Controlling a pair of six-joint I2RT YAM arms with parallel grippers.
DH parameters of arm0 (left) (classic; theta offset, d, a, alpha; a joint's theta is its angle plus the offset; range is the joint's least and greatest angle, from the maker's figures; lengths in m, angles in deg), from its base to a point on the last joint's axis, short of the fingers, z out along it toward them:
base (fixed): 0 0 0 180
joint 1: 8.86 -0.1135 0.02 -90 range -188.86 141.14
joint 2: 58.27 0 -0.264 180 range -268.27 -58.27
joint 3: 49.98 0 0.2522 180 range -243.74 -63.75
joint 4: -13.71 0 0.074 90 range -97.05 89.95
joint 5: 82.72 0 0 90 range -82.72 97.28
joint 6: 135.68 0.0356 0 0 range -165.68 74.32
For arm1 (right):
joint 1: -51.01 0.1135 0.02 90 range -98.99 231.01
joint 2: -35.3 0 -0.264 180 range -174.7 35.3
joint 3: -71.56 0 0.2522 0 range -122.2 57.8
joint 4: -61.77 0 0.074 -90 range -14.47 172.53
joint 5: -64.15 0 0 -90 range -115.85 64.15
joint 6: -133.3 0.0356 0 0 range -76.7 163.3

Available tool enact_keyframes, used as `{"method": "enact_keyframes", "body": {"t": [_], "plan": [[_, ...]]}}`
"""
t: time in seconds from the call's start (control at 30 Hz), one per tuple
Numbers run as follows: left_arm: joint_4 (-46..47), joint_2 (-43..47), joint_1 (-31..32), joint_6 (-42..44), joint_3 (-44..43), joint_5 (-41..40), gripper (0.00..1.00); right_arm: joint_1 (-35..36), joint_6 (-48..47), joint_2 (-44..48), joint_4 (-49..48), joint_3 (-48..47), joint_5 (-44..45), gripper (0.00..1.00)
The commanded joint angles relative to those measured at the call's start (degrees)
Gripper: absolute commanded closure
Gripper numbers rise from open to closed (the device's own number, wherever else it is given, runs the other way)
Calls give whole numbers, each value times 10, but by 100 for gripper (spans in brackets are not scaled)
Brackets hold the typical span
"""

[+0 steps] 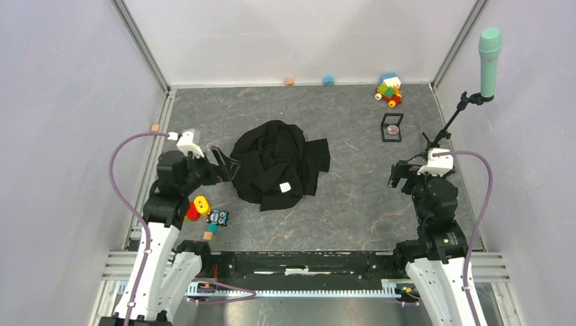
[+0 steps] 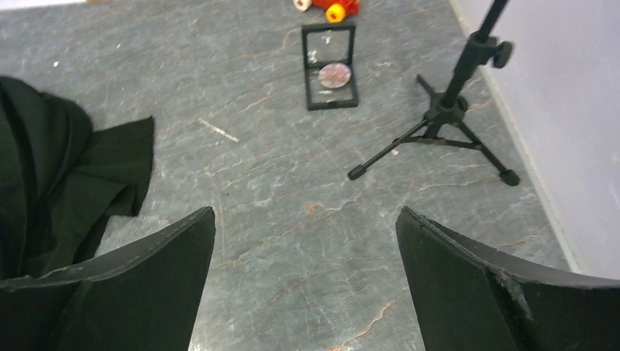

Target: Pin the brooch onto the clothing

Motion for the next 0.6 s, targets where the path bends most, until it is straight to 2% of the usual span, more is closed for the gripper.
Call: {"method": "enact_keyframes", "body": {"t": [0.0,0.13,0.23,0.4,0.53,0.57], "plan": [[50,-14,80,-66,35,22,0,2,2,-20,-25,20,-63,2],[80,-49,224,-90,62,-88,0,3,7,-44,-25,26,-84,2],[109,-87,291,-122,88,-128,0,3,18,-58,-27,35,-123,2],[211,-95,347,-204,188,-144,3,2,28,-71,-54,68,-204,1],[194,-106,369,-197,201,-197,5,3,34,-87,-66,91,-229,1],[192,-109,370,-190,202,-207,4,3,36,-90,-69,98,-234,5]]}}
